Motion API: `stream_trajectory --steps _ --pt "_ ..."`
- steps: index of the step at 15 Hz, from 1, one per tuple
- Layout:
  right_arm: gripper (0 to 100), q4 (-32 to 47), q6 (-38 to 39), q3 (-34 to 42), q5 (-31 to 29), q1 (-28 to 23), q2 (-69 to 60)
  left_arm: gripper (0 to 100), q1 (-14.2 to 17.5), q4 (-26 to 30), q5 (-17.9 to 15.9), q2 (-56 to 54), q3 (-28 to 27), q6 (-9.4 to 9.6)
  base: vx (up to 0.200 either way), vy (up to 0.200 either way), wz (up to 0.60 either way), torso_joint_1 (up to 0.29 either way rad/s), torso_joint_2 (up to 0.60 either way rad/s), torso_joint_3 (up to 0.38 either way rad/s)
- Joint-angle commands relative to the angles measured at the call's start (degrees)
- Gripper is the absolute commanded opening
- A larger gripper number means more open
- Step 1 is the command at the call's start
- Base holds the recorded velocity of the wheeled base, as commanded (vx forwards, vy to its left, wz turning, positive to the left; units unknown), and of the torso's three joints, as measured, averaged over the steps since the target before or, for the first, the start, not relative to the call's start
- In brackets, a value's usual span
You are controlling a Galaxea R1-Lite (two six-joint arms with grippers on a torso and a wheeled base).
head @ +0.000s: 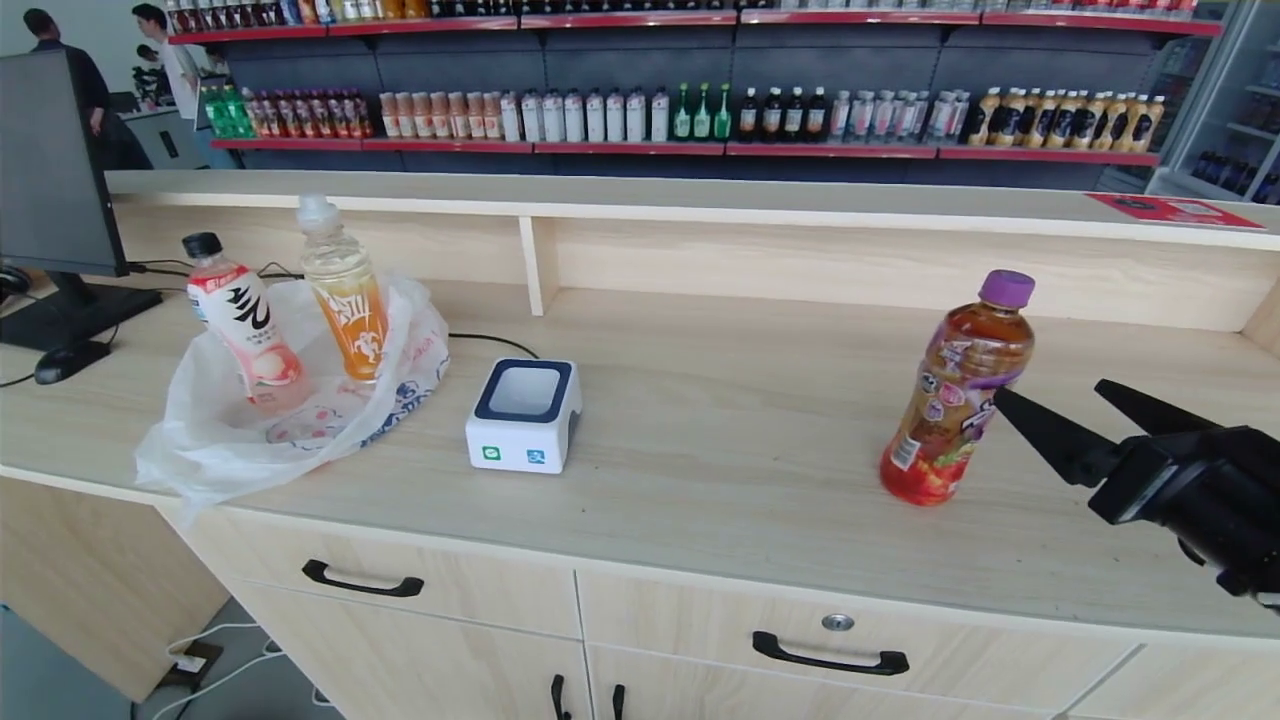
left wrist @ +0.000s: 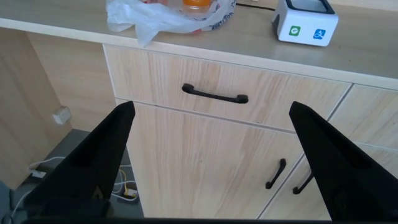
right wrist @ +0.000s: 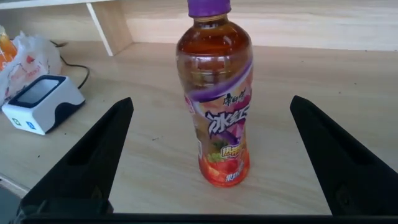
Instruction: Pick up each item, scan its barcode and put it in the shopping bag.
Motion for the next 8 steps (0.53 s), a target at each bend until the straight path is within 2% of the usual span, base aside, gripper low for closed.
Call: stream_trajectory --steps 1,4,8 --pt "100 -0.2 -0.2 -3.0 1.3 -3.8 5.7 100 0.0 0.0 0.1 0.1 0.0 -0.03 0.000 0.000 0.00 0.000 0.00 0.000" --pt "100 0.1 -0.4 -9.8 7.3 -4.2 9.3 100 0.0 0.0 0.0 0.0 0.0 -0.03 0.000 0.000 0.00 0.000 0.00 0.000" --pt "100 0.0 -2.6 -7.6 7.3 -4.1 10.7 100 0.0 0.0 0.1 0.1 0.0 -0.03 0.000 0.000 0.00 0.000 0.00 0.000"
